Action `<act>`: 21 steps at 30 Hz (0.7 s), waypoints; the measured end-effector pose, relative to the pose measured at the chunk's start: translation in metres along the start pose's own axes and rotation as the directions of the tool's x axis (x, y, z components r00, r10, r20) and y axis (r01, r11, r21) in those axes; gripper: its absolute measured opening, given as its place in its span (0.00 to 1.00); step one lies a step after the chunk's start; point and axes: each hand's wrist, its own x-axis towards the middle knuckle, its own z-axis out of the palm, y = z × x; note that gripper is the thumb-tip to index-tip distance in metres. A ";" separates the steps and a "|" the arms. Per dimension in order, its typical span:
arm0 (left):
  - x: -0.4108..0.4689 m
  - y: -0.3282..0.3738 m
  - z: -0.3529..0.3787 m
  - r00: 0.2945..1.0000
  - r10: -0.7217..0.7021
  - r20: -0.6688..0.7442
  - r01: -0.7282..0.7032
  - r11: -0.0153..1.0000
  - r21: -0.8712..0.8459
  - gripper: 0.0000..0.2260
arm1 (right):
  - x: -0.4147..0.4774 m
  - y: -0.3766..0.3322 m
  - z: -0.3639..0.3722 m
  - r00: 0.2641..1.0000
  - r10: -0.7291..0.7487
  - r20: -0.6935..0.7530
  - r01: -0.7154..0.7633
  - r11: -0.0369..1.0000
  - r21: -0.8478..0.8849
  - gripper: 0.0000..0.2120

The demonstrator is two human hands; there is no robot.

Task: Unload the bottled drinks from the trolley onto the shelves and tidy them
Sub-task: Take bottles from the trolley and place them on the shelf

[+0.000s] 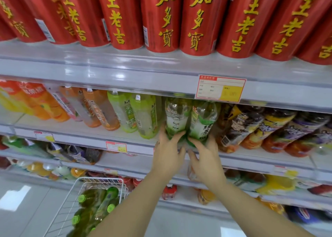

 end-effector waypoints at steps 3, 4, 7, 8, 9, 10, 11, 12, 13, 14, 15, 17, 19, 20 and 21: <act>0.019 -0.004 -0.004 1.000 0.007 0.022 -0.006 0.999 -0.035 0.14 | 0.013 0.000 0.003 1.000 0.002 0.005 -0.002 0.999 -0.034 0.20; 0.025 -0.008 -0.005 1.000 0.018 0.021 -0.017 0.999 -0.047 0.12 | 0.016 0.001 0.006 1.000 0.015 0.018 -0.014 0.998 -0.058 0.21; 0.038 -0.015 -0.006 1.000 -0.019 -0.019 0.018 0.996 -0.085 0.07 | 0.028 0.005 0.012 0.998 0.035 0.054 -0.025 0.985 -0.170 0.26; 0.039 -0.014 -0.006 0.997 -0.051 -0.050 0.045 0.993 -0.113 0.08 | 0.033 0.005 0.013 0.997 0.045 0.062 -0.032 0.982 -0.188 0.27; 0.038 -0.011 -0.005 0.993 -0.081 -0.086 0.069 0.988 -0.140 0.10 | 0.038 0.005 0.011 0.995 0.063 0.072 -0.048 0.981 -0.188 0.28; 0.035 -0.006 -0.004 0.987 -0.102 -0.127 0.081 0.984 -0.160 0.12 | 0.041 0.005 0.010 0.993 0.078 0.086 -0.061 0.983 -0.175 0.28; 0.030 0.000 -0.001 0.981 -0.115 -0.158 0.087 0.981 -0.173 0.14 | 0.043 0.005 0.008 0.992 0.075 0.097 -0.059 0.985 -0.161 0.29; 0.025 0.008 0.002 0.978 -0.123 -0.166 0.093 0.979 -0.180 0.16 | 0.045 0.006 0.006 0.993 0.055 0.101 -0.040 0.988 -0.149 0.30; 0.019 0.015 0.006 0.980 -0.129 -0.150 0.101 0.978 -0.181 0.18 | 0.045 0.008 0.005 0.994 0.029 0.107 -0.014 0.990 -0.144 0.30; 0.015 0.021 0.011 0.984 -0.133 -0.115 0.110 0.977 -0.181 0.20 | 0.043 0.009 0.003 0.993 0.010 0.119 0.007 0.990 -0.143 0.31; 0.013 0.025 0.016 0.987 -0.137 -0.078 0.121 0.976 -0.181 0.23 | 0.042 0.012 0.003 0.990 -0.003 0.139 0.025 0.988 -0.154 0.33; 0.018 0.026 0.023 0.989 -0.148 -0.025 0.142 0.973 -0.183 0.27 | 0.042 0.017 0.003 0.988 -0.038 0.152 0.066 0.980 -0.188 0.34; 0.033 0.021 0.025 0.988 -0.151 0.007 0.150 0.973 -0.174 0.28 | 0.046 0.019 0.005 0.990 -0.080 0.113 0.099 0.981 -0.169 0.32; 0.042 0.018 0.025 0.988 -0.150 0.028 0.153 0.975 -0.159 0.27 | 0.049 0.021 0.007 0.991 -0.094 0.097 0.108 0.982 -0.157 0.31; 0.052 0.015 0.024 0.988 -0.147 0.055 0.153 0.978 -0.138 0.26 | 0.052 0.022 0.009 0.991 -0.097 0.089 0.111 0.981 -0.156 0.30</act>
